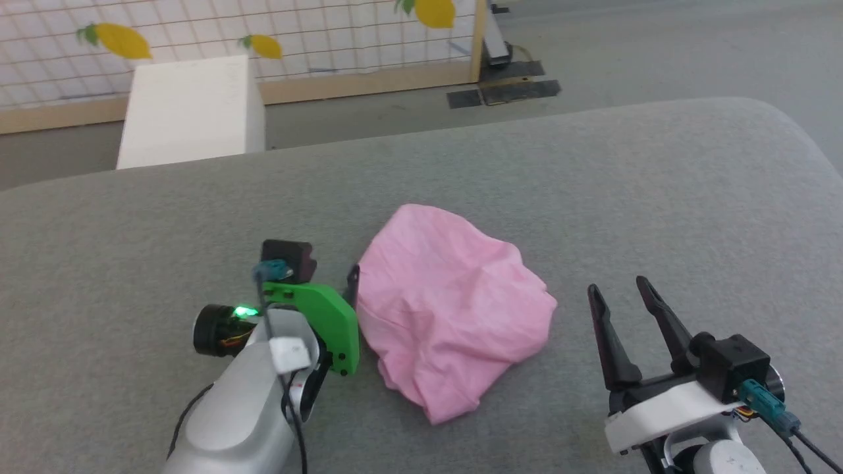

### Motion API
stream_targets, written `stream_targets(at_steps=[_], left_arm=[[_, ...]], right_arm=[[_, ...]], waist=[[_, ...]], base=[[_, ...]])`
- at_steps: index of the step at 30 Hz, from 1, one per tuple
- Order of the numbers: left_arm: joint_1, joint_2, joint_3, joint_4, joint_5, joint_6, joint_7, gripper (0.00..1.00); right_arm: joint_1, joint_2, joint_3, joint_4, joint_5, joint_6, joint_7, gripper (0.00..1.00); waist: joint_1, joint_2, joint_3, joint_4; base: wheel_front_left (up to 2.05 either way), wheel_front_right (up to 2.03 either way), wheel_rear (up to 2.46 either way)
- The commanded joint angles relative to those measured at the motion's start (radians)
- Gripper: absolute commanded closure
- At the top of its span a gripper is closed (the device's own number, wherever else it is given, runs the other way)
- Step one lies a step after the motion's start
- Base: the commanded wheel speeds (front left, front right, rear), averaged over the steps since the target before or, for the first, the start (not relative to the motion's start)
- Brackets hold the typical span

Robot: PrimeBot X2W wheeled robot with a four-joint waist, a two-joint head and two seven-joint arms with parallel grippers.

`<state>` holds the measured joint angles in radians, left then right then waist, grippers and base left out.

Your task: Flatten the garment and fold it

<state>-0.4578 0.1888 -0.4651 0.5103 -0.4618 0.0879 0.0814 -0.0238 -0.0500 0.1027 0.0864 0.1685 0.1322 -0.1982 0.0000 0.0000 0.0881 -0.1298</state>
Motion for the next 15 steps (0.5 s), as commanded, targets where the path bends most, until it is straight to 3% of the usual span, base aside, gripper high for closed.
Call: stream_targets(at_steps=[1, 8, 11, 12, 13, 14, 15], left_arm=[[-0.032, -0.003, -0.017, 0.041, 0.007, -0.013, 0.046, 0.0], [-0.129, -0.008, -0.071, 0.222, 0.022, 0.008, 0.299, 0.0], [-0.14, -0.011, -0.09, 0.264, 0.014, -0.01, 0.39, 0.02], [-0.136, -0.019, -0.08, 0.268, -0.011, -0.024, 0.412, 0.57], [-0.132, -0.023, -0.073, 0.266, -0.027, -0.033, 0.419, 0.89], [-0.13, -0.02, -0.067, 0.258, -0.033, -0.036, 0.408, 1.0], [-0.128, -0.016, -0.059, 0.247, -0.035, -0.032, 0.382, 1.0]], right_arm=[[-0.019, 0.0, 0.002, 0.002, 0.004, -0.002, -0.002, 0.0], [-0.033, 0.0, 0.004, 0.012, 0.014, -0.002, -0.011, 0.0], [-0.035, 0.0, 0.002, 0.018, 0.017, -0.002, -0.014, 0.0], [-0.036, 0.0, 0.002, 0.019, 0.018, -0.002, -0.015, 0.0], [-0.036, 0.0, 0.002, 0.02, 0.018, -0.002, -0.016, 0.0], [-0.036, 0.0, -0.001, 0.02, 0.018, -0.002, -0.017, 0.0], [-0.035, 0.0, -0.005, 0.019, 0.018, -0.002, -0.017, 0.0]], waist=[[0.0, 0.0, 0.011, -0.048], [0.0, 0.0, 0.029, -0.106], [0.0, 0.0, 0.03, -0.115], [0.0, 0.0, 0.03, -0.117], [0.0, 0.0, 0.03, -0.117], [0.0, 0.0, 0.03, -0.115], [0.0, 0.0, 0.031, -0.111]], base=[[0.0, 0.0, 0.0], [0.0, 0.0, 0.0], [0.0, 0.0, 0.0], [0.0, 0.0, 0.0], [0.0, 0.0, 0.0], [0.0, 0.0, 0.0], [0.0, 0.0, 0.0]])
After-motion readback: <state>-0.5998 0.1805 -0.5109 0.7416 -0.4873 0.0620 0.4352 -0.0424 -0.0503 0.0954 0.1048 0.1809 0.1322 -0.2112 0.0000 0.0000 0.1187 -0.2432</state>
